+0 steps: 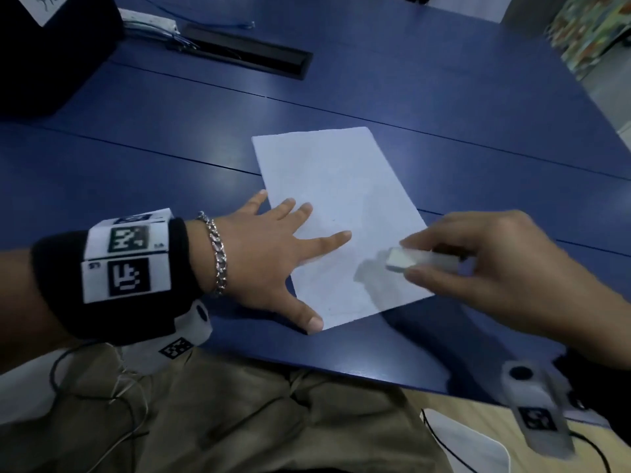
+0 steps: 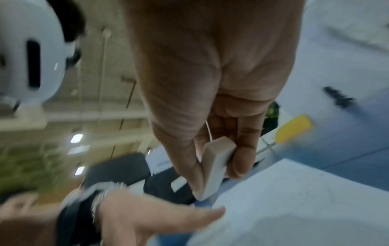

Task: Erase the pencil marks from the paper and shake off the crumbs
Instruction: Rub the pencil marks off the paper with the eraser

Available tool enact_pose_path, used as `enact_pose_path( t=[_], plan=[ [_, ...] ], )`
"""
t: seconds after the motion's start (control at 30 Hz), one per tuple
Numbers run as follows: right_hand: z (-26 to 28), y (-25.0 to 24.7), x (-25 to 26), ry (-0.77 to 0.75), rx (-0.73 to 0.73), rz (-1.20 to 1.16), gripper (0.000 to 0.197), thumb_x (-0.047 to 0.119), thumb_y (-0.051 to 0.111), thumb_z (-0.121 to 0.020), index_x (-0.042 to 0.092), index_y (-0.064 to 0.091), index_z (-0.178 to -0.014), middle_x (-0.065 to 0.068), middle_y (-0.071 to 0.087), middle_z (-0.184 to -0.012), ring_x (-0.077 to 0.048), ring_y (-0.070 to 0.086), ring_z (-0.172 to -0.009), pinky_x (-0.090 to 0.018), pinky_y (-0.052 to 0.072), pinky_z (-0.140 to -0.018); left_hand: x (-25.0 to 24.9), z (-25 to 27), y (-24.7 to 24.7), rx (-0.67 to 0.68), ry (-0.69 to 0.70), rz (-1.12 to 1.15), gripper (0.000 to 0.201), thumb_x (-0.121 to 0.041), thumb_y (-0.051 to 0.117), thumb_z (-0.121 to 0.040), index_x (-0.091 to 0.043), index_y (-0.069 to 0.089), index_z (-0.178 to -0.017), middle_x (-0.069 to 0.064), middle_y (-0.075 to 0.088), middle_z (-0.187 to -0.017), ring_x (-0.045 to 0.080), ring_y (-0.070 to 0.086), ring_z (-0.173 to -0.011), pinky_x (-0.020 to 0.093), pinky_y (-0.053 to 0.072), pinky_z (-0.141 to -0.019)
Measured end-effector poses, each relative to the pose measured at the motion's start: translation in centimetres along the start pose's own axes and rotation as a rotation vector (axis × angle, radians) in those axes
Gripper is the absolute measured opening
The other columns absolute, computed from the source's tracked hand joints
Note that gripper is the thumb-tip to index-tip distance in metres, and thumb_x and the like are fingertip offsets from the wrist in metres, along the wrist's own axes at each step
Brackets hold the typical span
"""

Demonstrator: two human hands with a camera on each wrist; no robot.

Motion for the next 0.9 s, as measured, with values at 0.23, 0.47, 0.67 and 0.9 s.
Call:
enact_pose_path(
  t=[0.23, 0.47, 0.67, 0.9],
  plan=[
    [3.0, 1.0, 0.3, 0.156, -0.064, -0.049, 0.032, 0.049, 0.075, -0.082, 0.037, 0.079, -0.111, 0.025, 0.074, -0.098, -0.001, 0.068, -0.092, -0.019, 0.052, -0.08, -0.6, 1.4, -1.1, -0.078, 0.018, 0.056, 0.11, -0.091, 0.052, -0.077, -0.049, -0.002, -0.163, 0.003, 0.024, -0.158, 0.023, 0.03, -0.143, 0.032, 0.03, -0.117],
    [1.6, 2.7, 0.5, 0.13, 0.096, 0.077, 0.031, 0.046, 0.071, -0.087, 0.034, 0.078, -0.114, 0.025, 0.069, -0.1, 0.01, 0.058, -0.088, -0.002, 0.039, -0.082, -3.2, -1.9, -2.2, -0.094, 0.178, 0.082, 0.121, -0.087, 0.065, -0.074, -0.051, -0.009, -0.163, -0.005, -0.023, -0.173, 0.029, -0.018, -0.16, 0.052, -0.001, -0.13],
    [0.7, 2.7, 0.3, 0.114, 0.141, 0.146, 0.031, 0.045, 0.063, -0.091, 0.033, 0.075, -0.117, 0.011, 0.071, -0.101, -0.01, 0.065, -0.092, -0.035, 0.054, -0.082, -3.9, -3.9, -0.7, 0.012, 0.138, 0.07, 0.128, -0.096, 0.063, -0.064, -0.063, -0.023, -0.153, -0.009, -0.039, -0.166, 0.038, -0.029, -0.156, 0.071, -0.01, -0.121],
    [1.0, 3.6, 0.5, 0.061, 0.168, 0.178, 0.039, 0.057, 0.047, -0.092, 0.034, 0.072, -0.113, 0.012, 0.066, -0.101, -0.012, 0.065, -0.092, -0.035, 0.056, -0.08, -3.8, -4.1, -0.2, 0.033, 0.094, 0.049, 0.133, -0.102, 0.061, -0.055, -0.067, -0.031, -0.146, -0.011, -0.046, -0.162, 0.04, -0.035, -0.153, 0.077, -0.011, -0.117]
  ],
)
Point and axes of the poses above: each hand's wrist, its own z-axis away from the middle knuckle, its own y-axis out of the palm, x = y × z, the point moved 2 cm from there along -z, towards the middle knuckle
